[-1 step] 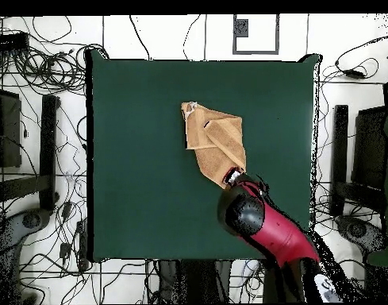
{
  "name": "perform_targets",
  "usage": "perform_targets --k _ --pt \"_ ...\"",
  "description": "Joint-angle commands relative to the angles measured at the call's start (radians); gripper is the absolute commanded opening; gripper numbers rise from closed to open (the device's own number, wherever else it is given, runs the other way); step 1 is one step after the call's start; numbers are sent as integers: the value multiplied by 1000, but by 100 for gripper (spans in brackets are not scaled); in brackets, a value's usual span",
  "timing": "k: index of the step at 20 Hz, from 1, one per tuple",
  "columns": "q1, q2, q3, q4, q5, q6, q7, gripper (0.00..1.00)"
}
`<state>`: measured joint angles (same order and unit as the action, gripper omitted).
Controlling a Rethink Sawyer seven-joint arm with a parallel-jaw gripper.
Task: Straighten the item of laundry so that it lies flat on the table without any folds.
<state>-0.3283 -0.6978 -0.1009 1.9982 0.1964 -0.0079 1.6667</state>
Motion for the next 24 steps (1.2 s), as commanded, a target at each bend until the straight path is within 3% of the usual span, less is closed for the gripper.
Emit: perform_targets --k 1,24 --pt "134 40 54 -20 -27 157 115 100" --pt "120 122 144 -88 -50 109 104 100"
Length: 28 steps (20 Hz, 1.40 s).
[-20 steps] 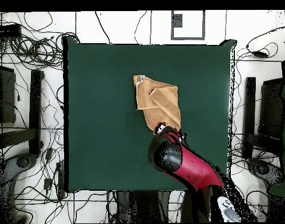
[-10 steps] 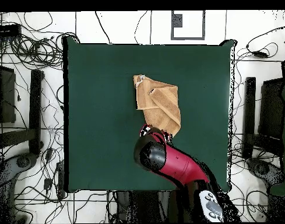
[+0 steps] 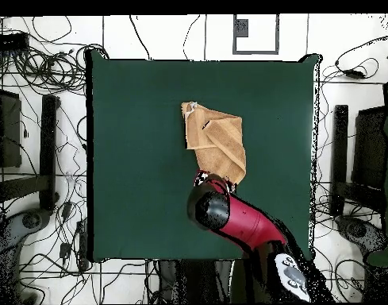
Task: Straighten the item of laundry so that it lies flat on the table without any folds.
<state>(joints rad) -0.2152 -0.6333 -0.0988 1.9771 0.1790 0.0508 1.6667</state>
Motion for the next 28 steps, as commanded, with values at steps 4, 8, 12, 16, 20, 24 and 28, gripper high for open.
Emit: perform_targets --k 4,8,12,16,20,24,28 --pt "18 65 134 -87 -27 60 104 100" --pt "33 67 124 -116 -15 86 105 100" --pt "45 69 112 -159 -4 144 97 100" --pt "52 75 104 -203 -2 190 89 100" --pt "51 74 106 -231 -9 205 85 100" --pt "47 68 109 -243 -18 210 85 100" --pt "41 67 113 -259 -24 228 79 100"
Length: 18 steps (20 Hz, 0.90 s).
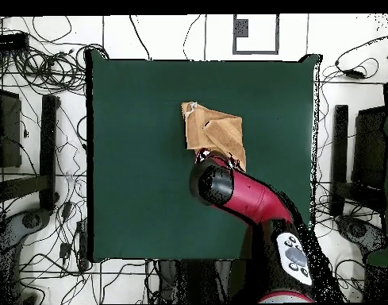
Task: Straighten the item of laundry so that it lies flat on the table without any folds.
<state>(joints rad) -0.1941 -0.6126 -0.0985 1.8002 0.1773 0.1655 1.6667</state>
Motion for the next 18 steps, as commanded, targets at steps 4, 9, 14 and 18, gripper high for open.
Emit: perform_targets --k 4,9,14,18 --pt "22 51 108 -107 -21 136 78 100" --pt "29 61 102 -125 -22 136 85 100" --pt "36 66 98 -133 -23 134 93 100" --pt "43 77 93 -152 -22 144 94 100"
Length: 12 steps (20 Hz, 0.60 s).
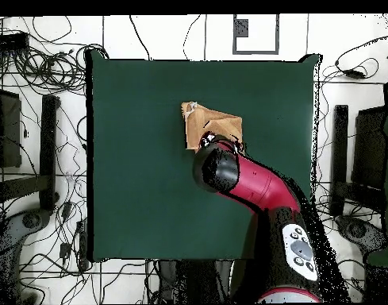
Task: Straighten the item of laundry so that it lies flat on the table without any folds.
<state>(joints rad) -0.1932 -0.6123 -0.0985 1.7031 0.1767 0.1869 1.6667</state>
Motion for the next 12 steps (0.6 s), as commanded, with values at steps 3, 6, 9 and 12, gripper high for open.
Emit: perform_targets --k 3,6,9,12 --pt "46 86 90 -68 -21 128 95 100" --pt "51 90 88 -70 -20 122 99 100" --pt "57 95 85 -75 -19 121 104 100" --pt "58 101 86 -80 -19 122 103 100"
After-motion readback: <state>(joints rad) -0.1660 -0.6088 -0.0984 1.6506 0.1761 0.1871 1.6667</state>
